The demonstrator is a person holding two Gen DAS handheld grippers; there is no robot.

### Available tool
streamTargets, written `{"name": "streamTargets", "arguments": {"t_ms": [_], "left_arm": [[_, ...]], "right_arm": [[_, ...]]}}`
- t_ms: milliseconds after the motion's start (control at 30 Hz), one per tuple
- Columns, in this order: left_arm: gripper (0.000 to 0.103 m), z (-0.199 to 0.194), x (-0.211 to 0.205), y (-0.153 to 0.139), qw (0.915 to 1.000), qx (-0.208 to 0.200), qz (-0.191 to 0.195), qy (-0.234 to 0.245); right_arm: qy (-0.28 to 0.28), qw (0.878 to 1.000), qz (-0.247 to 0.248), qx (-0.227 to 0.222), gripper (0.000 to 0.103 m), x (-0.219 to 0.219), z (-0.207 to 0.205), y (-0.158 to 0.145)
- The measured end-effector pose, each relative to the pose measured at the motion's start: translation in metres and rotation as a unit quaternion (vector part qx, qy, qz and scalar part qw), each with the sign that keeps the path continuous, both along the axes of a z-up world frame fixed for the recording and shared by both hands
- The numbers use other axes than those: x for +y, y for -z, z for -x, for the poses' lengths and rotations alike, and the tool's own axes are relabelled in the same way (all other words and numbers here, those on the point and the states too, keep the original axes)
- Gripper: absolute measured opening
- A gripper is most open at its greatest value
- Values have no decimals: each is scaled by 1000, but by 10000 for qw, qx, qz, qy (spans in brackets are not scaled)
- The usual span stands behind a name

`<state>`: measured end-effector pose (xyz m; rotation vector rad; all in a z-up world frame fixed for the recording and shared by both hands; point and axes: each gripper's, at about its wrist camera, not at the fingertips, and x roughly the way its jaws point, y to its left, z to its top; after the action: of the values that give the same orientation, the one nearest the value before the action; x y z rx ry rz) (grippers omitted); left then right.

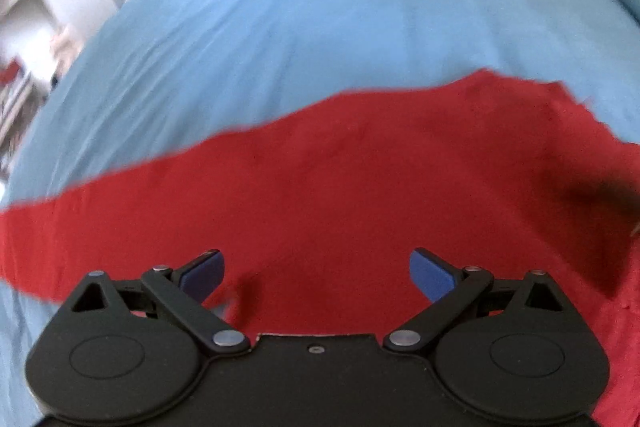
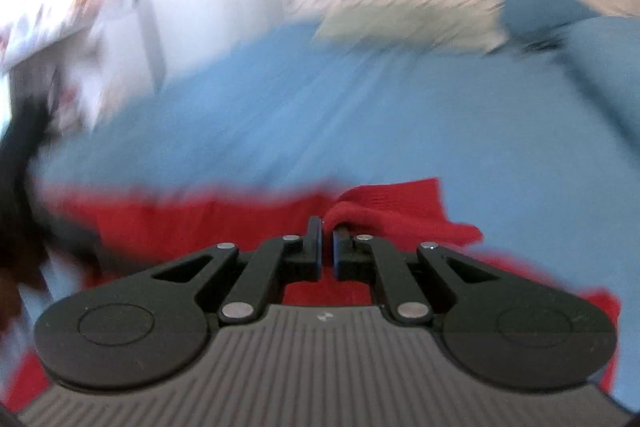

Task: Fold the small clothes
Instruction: 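Carry the sleeve with the right tool across the sweater body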

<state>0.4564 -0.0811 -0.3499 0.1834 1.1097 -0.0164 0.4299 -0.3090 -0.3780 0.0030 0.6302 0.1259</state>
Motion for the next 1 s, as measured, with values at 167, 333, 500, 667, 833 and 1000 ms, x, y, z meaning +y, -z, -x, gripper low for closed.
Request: {"name": "streamTargets", "arguments": {"t_ms": [167, 333, 500, 667, 833, 1000], "left_arm": [[101, 3, 19, 10, 9993, 132, 317, -144], [101, -6, -2, 2, 9973, 24, 656, 335], [101, 1, -63, -15, 9884, -150, 625, 1379], [100, 22, -128, -6, 9649, -522, 103, 2573], [78, 27, -153, 27, 9534, -519, -223, 2964], [61, 29, -160, 35, 9492, -684, -263, 3062]], "right_arm": [[-292, 9968, 536, 510, 23, 43, 3, 53], [-472, 9907, 1192, 460, 73, 52, 22, 59], [-67, 9899, 1327, 503, 75, 26, 58, 44], [708, 9882, 1140, 739, 77, -22, 82, 40], [1191, 9869, 744, 799, 80, -54, 102, 47], [1356, 9852, 590, 873, 80, -62, 109, 56]]}}
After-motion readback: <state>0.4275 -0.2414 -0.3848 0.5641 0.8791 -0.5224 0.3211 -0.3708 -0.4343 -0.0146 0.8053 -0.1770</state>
